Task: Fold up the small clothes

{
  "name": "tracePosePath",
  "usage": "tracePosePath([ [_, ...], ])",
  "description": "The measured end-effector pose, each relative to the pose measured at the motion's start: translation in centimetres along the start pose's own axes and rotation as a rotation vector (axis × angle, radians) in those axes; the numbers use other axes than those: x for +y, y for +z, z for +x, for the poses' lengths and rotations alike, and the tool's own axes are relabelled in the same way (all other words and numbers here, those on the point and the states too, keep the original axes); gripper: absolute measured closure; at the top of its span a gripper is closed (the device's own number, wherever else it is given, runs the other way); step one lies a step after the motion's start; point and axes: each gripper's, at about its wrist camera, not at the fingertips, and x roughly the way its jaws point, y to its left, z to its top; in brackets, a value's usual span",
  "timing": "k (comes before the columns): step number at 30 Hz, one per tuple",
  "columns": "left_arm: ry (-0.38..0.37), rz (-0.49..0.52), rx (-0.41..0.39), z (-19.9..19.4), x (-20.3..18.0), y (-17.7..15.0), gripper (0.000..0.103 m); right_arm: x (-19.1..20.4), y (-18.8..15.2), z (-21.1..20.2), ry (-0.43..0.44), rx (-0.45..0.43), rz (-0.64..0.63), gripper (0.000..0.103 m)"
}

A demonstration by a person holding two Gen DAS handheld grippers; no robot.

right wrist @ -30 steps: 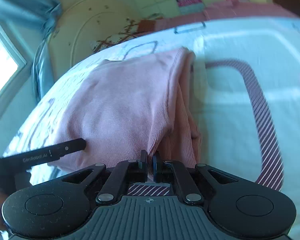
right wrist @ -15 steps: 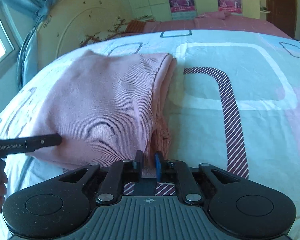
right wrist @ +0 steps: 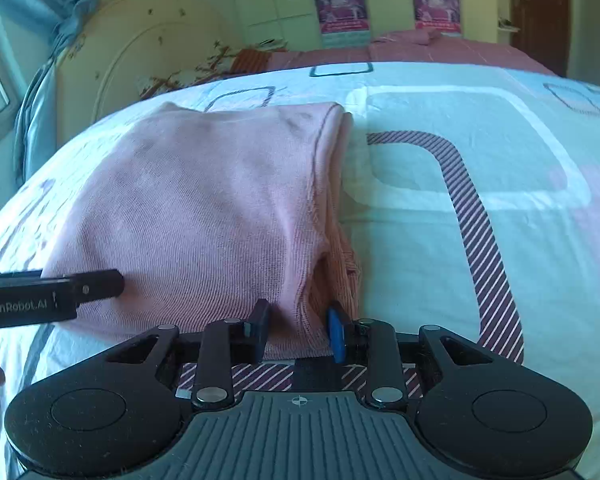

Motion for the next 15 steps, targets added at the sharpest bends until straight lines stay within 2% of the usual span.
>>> tracePosePath([
  [1,0.003,-0.007,0.007,-0.1,0.1,0.1,0.002,0.1,0.0,0.0,-0.003,0.000,0.003,0.073],
  [6,0.055,-0.030,0.097,0.2,0.0,0.2,0.001,0.3,-0.3,0.0,-0.019,-0.010,-0.003,0.073],
  [9,0.072,-0.041,0.084,-0.6,-0.1,-0.2,0.001,0.8,-0.5,0.0,-0.040,-0.019,-0.014,0.073],
  [12,0.153,0.010,0.063,-1.8,-0.9,-0.4,0.001,1.1,-0.6,0.0,-0.051,-0.024,-0.019,0.071],
  [15,0.144,0.054,0.064,-3.7,-1.4,-0.3,0.007,1.5,-0.2,-1.0,-0.058,-0.021,-0.011,0.071],
])
